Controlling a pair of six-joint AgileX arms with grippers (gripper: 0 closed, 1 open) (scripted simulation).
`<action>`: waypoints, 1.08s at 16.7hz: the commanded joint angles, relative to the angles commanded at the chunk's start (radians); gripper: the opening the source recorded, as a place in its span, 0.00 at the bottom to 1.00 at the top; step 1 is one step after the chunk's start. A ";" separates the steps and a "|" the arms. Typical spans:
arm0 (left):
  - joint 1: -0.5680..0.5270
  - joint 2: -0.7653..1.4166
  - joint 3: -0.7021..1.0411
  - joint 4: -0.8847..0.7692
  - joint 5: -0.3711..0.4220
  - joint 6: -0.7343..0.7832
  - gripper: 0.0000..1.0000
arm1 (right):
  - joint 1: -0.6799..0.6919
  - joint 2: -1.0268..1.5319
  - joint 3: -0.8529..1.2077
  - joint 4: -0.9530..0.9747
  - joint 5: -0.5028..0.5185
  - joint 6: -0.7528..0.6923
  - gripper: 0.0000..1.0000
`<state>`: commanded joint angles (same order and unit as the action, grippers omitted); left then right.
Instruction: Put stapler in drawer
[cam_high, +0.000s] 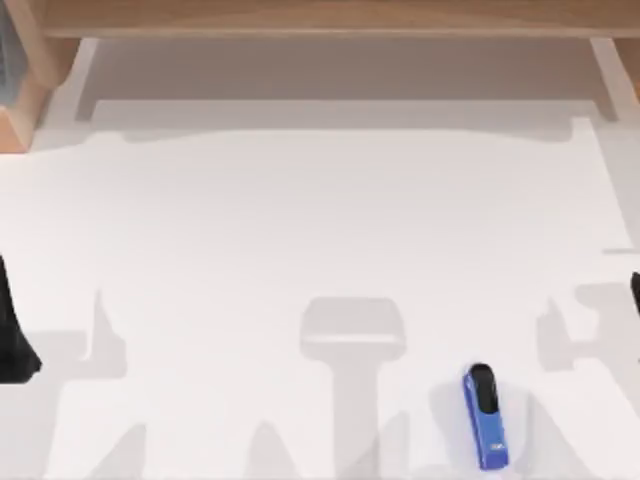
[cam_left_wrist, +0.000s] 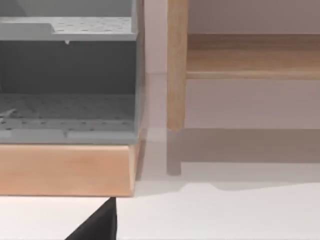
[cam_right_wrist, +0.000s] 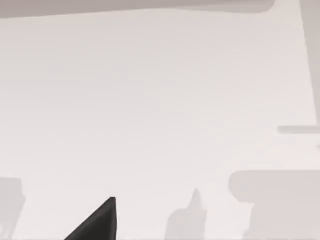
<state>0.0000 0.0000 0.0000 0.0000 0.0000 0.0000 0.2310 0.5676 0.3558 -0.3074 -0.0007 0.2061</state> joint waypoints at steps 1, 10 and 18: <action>0.000 0.000 0.000 0.000 0.000 0.000 1.00 | 0.034 0.084 0.053 -0.046 0.000 0.031 1.00; 0.000 0.000 0.000 0.000 0.000 0.000 1.00 | 0.338 0.830 0.520 -0.450 -0.001 0.301 1.00; 0.000 0.000 0.000 0.000 0.000 0.000 1.00 | 0.466 1.146 0.717 -0.621 -0.002 0.416 1.00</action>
<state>0.0000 0.0000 0.0000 0.0000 0.0000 0.0000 0.6972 1.7135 1.0729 -0.9283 -0.0024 0.6218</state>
